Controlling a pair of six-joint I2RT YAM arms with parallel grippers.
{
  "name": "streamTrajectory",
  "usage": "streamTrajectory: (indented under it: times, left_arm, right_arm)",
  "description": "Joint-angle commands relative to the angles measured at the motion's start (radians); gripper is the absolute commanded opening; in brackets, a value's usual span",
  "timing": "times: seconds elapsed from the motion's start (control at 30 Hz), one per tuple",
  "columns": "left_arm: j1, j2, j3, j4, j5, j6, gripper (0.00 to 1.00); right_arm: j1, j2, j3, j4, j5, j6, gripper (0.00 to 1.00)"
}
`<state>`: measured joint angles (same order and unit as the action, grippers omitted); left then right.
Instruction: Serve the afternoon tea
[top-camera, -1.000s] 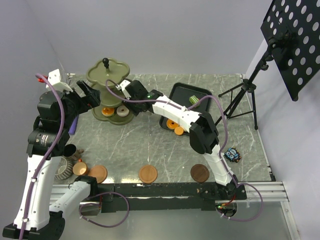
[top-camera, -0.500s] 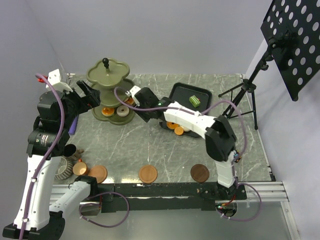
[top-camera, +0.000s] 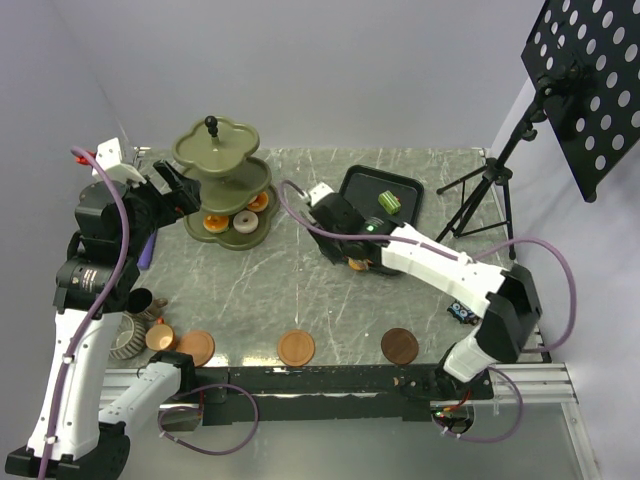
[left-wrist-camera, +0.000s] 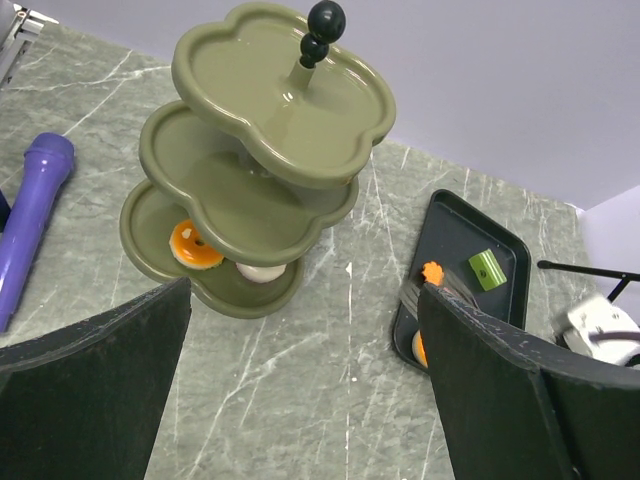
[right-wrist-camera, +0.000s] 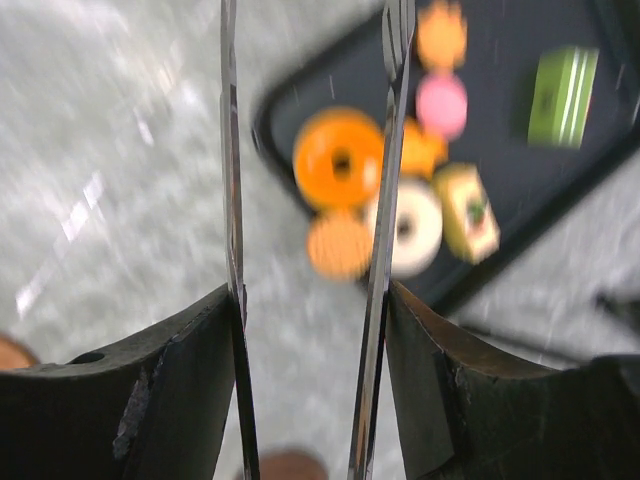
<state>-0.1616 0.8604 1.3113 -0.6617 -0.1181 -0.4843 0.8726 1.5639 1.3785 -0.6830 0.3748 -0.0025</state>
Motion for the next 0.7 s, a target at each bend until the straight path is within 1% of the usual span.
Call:
streamTrajectory:
  times: [0.0,0.1,0.23,0.5,0.67]
  left_arm:
    - [-0.007,0.002,0.009,0.036,0.014,-0.004,1.0]
    - [-0.009,0.003,0.003,0.037,0.02,-0.01,1.0]
    - [-0.013,0.005,0.003,0.04,0.028,-0.013,1.0]
    - [-0.018,0.0,0.011,0.034,0.026,-0.014,1.0]
    - [-0.021,0.0,0.017,0.034,0.023,-0.013,1.0]
  right_arm:
    - [-0.001,-0.117,-0.061,-0.203,0.041,0.159,0.63]
    - [-0.001,-0.168,-0.102,-0.266,0.033,0.2,0.63]
    - [-0.001,-0.192,-0.139,-0.303,0.03,0.219,0.64]
    - [-0.003,-0.143,-0.151,-0.285,0.033,0.203,0.66]
    - [-0.009,-0.119,-0.127,-0.257,0.027,0.187,0.67]
